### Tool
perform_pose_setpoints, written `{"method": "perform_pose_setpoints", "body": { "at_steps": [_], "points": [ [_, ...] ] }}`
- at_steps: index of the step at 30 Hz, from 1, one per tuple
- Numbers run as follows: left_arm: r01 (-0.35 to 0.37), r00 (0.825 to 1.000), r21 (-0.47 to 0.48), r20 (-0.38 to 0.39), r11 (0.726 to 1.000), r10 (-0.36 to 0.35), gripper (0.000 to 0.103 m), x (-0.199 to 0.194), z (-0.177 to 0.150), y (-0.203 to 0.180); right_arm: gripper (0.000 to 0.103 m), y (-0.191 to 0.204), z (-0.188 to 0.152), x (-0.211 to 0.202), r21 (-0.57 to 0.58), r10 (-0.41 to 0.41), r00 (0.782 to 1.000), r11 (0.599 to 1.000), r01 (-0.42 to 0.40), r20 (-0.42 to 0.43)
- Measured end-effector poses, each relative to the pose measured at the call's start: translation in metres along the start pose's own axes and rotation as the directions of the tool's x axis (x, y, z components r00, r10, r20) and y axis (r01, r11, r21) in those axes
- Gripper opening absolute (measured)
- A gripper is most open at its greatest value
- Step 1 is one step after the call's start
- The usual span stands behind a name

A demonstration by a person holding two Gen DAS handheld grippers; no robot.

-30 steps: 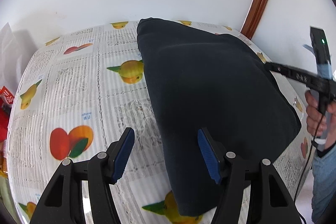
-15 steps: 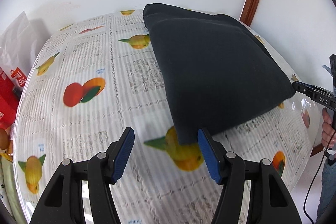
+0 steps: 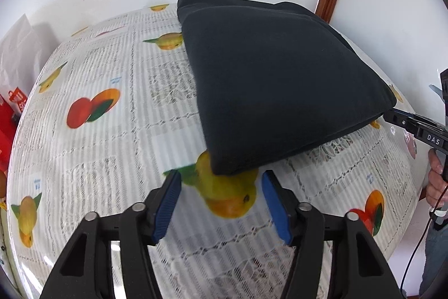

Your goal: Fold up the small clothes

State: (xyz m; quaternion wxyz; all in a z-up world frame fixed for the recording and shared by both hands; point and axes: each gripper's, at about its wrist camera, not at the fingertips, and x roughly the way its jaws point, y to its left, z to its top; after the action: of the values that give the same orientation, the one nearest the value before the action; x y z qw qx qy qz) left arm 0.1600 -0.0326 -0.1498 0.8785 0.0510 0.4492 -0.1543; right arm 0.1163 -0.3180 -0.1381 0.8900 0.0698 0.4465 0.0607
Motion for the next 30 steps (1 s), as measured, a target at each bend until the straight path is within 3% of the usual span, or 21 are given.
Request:
{"method": "perform_pose_setpoints", "body": {
  "at_steps": [2,4,6,7,10,18,27,30],
  "points": [
    [0.002,1.0,0.012,0.002,1.0,-0.002,0.045,0.005,0.005,-0.003,0.031,0.004,0.003,0.006,-0.009,0.011,1.0,1.0,-0.011,0.015],
    [0.016,1.0,0.002,-0.004,1.0,-0.016,0.032,0.011,0.011,-0.004,0.03,0.007,0.006,0.011,-0.017,0.006,1.0,1.0,-0.005,0.029],
    [0.025,1.0,-0.002,0.003,1.0,-0.025,0.028,0.011,0.013,-0.004,0.023,0.009,0.009,0.019,-0.012,0.001,1.0,1.0,-0.001,0.027],
    [0.013,1.0,0.003,0.013,1.0,-0.013,0.021,0.01,0.014,-0.004,0.019,0.01,0.011,0.02,-0.006,0.003,0.999,1.0,-0.003,0.032],
    [0.002,1.0,0.001,0.027,1.0,-0.002,0.019,0.009,0.015,0.001,0.014,0.014,0.021,0.026,-0.006,-0.011,0.999,1.0,0.011,0.044],
    [-0.024,0.999,-0.068,0.032,0.997,0.027,0.018,0.014,0.022,0.026,0.014,0.027,0.049,0.056,-0.015,0.018,0.999,1.0,-0.018,0.029],
    [-0.053,0.997,-0.094,0.045,0.994,0.057,0.02,0.023,0.029,0.029,0.016,0.022,0.068,0.08,0.01,0.065,0.997,0.998,-0.065,0.029],
    [-0.05,0.998,-0.103,0.039,0.993,0.054,0.021,0.023,0.029,0.032,0.021,0.015,0.07,0.082,0.052,0.091,0.996,0.994,-0.092,0.023]
  ]
}}
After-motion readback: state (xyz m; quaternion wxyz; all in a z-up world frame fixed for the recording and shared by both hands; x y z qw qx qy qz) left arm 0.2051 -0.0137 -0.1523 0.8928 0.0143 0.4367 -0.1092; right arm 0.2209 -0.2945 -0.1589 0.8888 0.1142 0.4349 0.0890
